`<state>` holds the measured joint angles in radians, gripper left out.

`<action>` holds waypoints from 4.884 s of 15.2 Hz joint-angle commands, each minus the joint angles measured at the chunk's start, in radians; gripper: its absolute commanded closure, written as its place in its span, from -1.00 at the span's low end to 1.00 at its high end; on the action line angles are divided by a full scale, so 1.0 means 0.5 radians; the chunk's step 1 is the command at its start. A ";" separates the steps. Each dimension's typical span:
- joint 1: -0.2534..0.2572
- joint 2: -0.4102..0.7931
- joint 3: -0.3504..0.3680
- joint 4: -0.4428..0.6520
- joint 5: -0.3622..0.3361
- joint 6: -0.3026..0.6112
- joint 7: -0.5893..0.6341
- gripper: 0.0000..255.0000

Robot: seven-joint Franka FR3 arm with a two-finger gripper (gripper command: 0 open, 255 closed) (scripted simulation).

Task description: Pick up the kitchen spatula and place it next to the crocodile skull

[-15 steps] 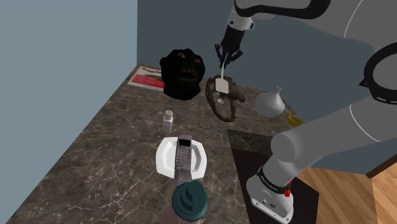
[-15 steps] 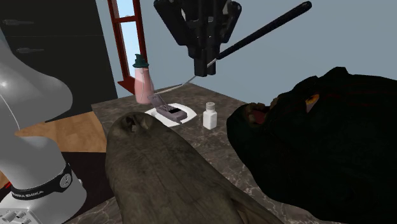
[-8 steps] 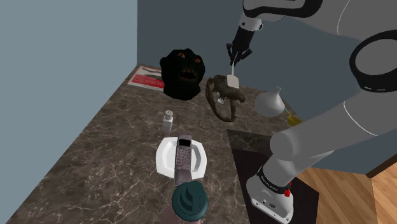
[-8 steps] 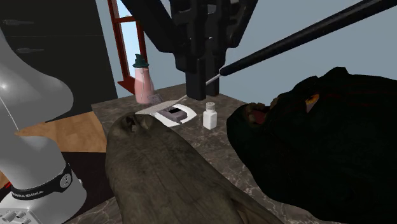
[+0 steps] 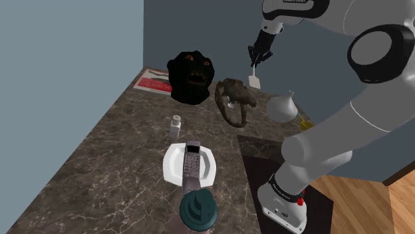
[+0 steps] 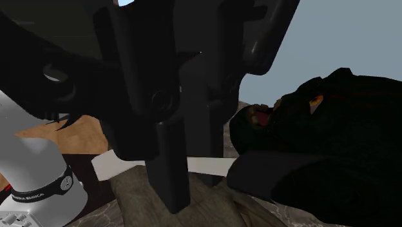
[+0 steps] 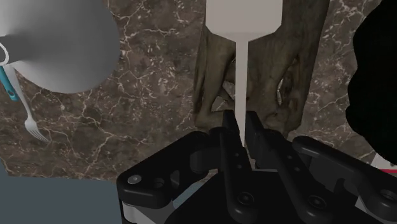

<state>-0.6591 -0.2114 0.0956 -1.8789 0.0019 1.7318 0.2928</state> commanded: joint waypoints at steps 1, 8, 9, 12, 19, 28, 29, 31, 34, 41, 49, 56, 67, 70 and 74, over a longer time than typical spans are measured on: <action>-0.038 0.067 -0.055 0.068 -0.011 0.001 -0.091 1.00; -0.161 0.394 -0.207 0.437 -0.018 -0.039 -0.364 1.00; -0.179 0.448 -0.226 0.502 -0.015 -0.050 -0.402 1.00; -0.237 0.623 -0.278 0.721 0.001 -0.095 -0.513 1.00; -0.374 1.043 -0.356 1.271 0.056 -0.226 -0.720 1.00; -0.367 0.981 -0.355 0.937 0.052 0.047 -0.720 1.00; -0.366 0.978 -0.354 0.905 0.051 0.075 -0.720 1.00; -0.365 0.973 -0.354 0.844 0.051 0.131 -0.720 1.00; -0.364 0.969 -0.354 0.758 0.051 0.213 -0.721 1.00; -0.362 0.979 -0.352 0.583 0.053 0.398 -0.723 1.00; -0.362 1.016 -0.350 0.419 0.058 0.599 -0.727 1.00; -0.363 1.070 -0.348 0.304 0.064 0.767 -0.732 1.00; -0.365 1.174 -0.343 0.184 0.077 0.992 -0.741 1.00; -0.365 1.174 -0.343 0.184 0.077 0.992 -0.741 1.00; -0.365 1.174 -0.343 0.184 0.077 0.992 -0.741 1.00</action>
<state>-0.8418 0.3733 -0.0758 -1.7863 0.0403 2.2280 -0.0778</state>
